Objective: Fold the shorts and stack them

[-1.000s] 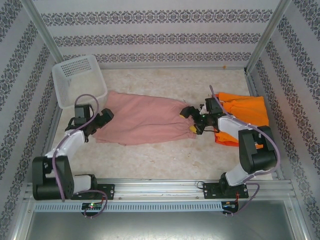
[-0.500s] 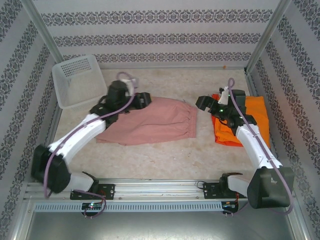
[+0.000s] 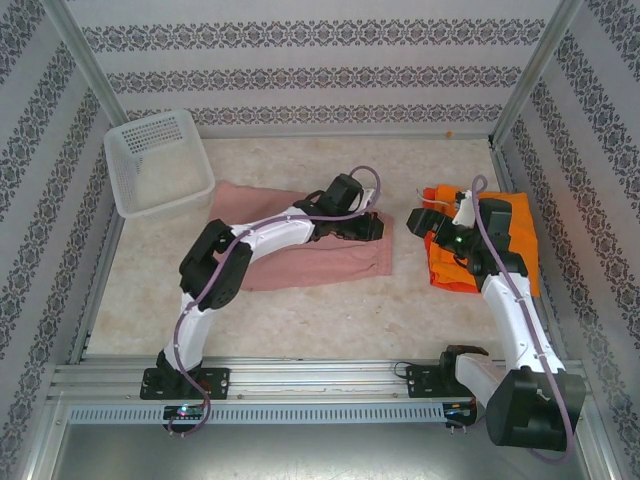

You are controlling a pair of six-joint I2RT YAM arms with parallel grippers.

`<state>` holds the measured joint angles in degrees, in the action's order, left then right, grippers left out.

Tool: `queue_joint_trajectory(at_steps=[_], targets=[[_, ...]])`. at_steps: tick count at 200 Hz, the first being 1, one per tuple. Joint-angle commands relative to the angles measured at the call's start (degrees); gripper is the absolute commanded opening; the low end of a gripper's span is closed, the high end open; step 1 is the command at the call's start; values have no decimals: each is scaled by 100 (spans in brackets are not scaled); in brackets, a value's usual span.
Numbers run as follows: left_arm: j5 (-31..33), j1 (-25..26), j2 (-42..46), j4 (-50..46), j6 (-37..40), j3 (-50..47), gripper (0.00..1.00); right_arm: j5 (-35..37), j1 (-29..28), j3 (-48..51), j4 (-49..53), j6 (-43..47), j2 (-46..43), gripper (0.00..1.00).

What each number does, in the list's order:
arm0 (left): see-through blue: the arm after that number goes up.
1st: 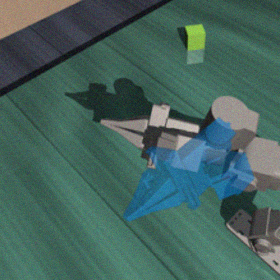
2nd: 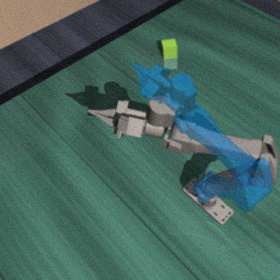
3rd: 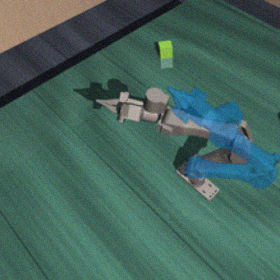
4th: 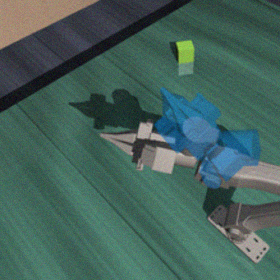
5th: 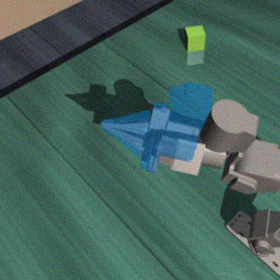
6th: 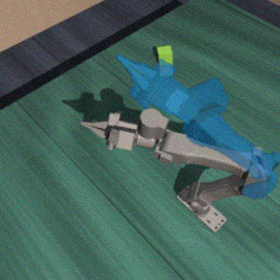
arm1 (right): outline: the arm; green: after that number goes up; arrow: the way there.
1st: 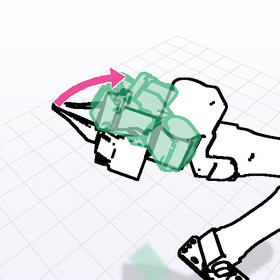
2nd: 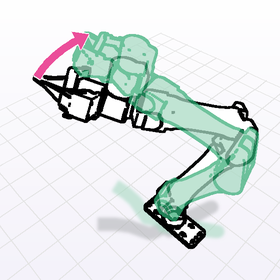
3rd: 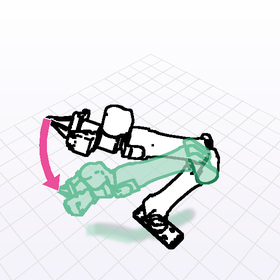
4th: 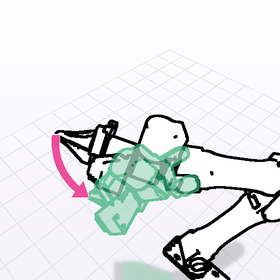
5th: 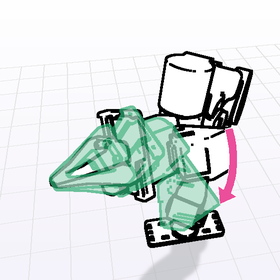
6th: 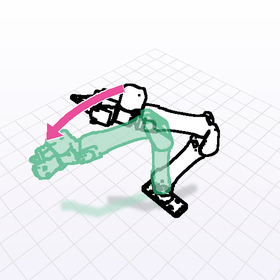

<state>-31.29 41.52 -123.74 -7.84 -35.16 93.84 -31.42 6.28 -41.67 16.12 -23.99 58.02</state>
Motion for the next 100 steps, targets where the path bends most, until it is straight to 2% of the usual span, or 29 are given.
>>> queue_joint_trajectory(at_steps=[1, 34, 51, 100], targets=[[177, -46, -345, -677, 23, 242, 7, -456, 55, 63, -40, 88, 87, 96], [442, -168, -371, -289, -214, -350, 1, -871, 40, 54, -51, -48, 500, 94], [336, -294, -396, 48, -448, -664, 0, -925, -14, 65, -93, -178, 756, 92], [156, -595, -156, 961, -768, -1631, 0, -264, -661, 47, -189, -468, 1427, 85]])
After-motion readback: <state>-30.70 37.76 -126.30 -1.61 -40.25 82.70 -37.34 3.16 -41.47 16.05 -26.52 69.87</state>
